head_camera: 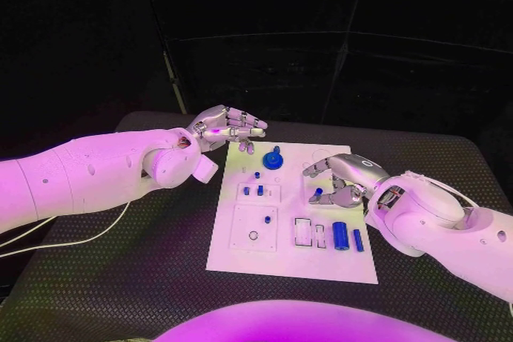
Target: Assemble the parts on the task board
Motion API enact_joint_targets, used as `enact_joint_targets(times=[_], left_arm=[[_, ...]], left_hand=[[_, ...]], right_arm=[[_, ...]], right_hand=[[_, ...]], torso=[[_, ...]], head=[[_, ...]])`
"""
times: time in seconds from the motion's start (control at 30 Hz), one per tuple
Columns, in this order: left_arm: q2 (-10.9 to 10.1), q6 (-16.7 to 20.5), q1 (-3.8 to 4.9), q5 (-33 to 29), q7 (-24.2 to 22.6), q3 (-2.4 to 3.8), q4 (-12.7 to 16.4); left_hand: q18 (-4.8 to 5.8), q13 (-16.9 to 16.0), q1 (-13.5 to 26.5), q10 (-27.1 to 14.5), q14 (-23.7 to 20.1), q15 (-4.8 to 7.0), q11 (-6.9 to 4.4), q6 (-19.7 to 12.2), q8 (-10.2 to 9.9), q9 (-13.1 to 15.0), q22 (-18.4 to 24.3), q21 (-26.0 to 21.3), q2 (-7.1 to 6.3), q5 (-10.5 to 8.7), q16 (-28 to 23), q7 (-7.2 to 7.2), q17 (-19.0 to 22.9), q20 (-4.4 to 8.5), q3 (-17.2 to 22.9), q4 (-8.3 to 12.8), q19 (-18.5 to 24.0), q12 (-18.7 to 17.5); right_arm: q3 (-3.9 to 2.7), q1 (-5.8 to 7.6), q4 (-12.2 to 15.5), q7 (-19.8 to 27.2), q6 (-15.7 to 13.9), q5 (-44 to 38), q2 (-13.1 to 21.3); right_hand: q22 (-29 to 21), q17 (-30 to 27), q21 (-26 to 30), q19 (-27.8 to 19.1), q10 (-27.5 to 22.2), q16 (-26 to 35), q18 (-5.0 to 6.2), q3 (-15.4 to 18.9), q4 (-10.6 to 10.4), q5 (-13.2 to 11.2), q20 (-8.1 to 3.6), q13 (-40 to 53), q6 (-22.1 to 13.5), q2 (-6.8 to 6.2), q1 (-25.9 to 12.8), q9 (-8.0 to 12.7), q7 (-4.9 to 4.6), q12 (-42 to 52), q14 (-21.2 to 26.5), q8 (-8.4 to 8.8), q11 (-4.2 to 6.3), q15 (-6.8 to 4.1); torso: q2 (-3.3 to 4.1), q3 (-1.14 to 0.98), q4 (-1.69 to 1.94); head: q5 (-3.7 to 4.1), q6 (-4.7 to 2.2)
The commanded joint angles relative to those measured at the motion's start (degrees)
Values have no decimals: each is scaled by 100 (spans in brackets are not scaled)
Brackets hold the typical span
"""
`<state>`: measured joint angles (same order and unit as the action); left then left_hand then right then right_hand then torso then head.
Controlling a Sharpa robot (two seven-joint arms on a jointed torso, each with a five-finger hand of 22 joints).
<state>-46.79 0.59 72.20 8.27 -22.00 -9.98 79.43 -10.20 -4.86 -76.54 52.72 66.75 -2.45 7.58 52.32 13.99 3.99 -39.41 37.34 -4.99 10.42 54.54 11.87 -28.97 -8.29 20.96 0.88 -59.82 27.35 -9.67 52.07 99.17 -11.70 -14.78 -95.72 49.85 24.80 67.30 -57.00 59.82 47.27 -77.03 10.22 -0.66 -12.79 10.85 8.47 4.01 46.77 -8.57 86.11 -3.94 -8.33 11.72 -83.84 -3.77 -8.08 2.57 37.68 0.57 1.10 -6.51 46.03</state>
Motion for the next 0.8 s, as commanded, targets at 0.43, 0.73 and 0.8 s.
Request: enact_joint_targets(times=[0.43, 0.73, 0.8], left_arm=[[23, -56, 9, -3, -78, 0, -22], [27, -53, 9, -3, -85, 0, -27], [29, -55, 9, -3, -83, -1, -28]], left_hand=[[-22, 8, 14, -33, -31, -14, -5, -29, -23, -5, 9, -23, 23, -18, -35, -10, 5, -5, -24, 6, 20, 19], [-22, 8, 14, -33, -31, -14, -5, -29, -23, -5, 9, -23, 23, -18, -35, -10, 5, -5, -24, 6, 20, 19], [-22, 8, 14, -33, -31, -14, -5, -29, -23, -5, 9, -23, 23, -18, -35, -10, 5, -5, -24, 6, 20, 19]], right_arm=[[-12, 24, -129, -267, 518, -517, -98], [-12, 24, -234, -372, 701, -749, -167], [-12, 24, -259, -376, 721, -769, -188]], right_hand=[[-31, 114, 18, 181, 414, -57, 47, -151, 92, 3, -98, 8, 416, 322, 319, -34, -55, 422, -175, -48, 150, -100], [49, 260, -76, 239, 850, -157, 34, -504, 217, -123, -149, -47, 956, 509, 479, -62, -126, 420, -221, -156, 187, -142], [54, 264, -83, 239, 872, -160, 33, -537, 217, -124, -150, -49, 992, 502, 479, -58, -131, 393, -222, -155, 186, -141]], torso=[[8, -5, -5], [7, -6, -4], [7, -7, -5]], head=[[4, 27], [14, 35], [15, 35]])
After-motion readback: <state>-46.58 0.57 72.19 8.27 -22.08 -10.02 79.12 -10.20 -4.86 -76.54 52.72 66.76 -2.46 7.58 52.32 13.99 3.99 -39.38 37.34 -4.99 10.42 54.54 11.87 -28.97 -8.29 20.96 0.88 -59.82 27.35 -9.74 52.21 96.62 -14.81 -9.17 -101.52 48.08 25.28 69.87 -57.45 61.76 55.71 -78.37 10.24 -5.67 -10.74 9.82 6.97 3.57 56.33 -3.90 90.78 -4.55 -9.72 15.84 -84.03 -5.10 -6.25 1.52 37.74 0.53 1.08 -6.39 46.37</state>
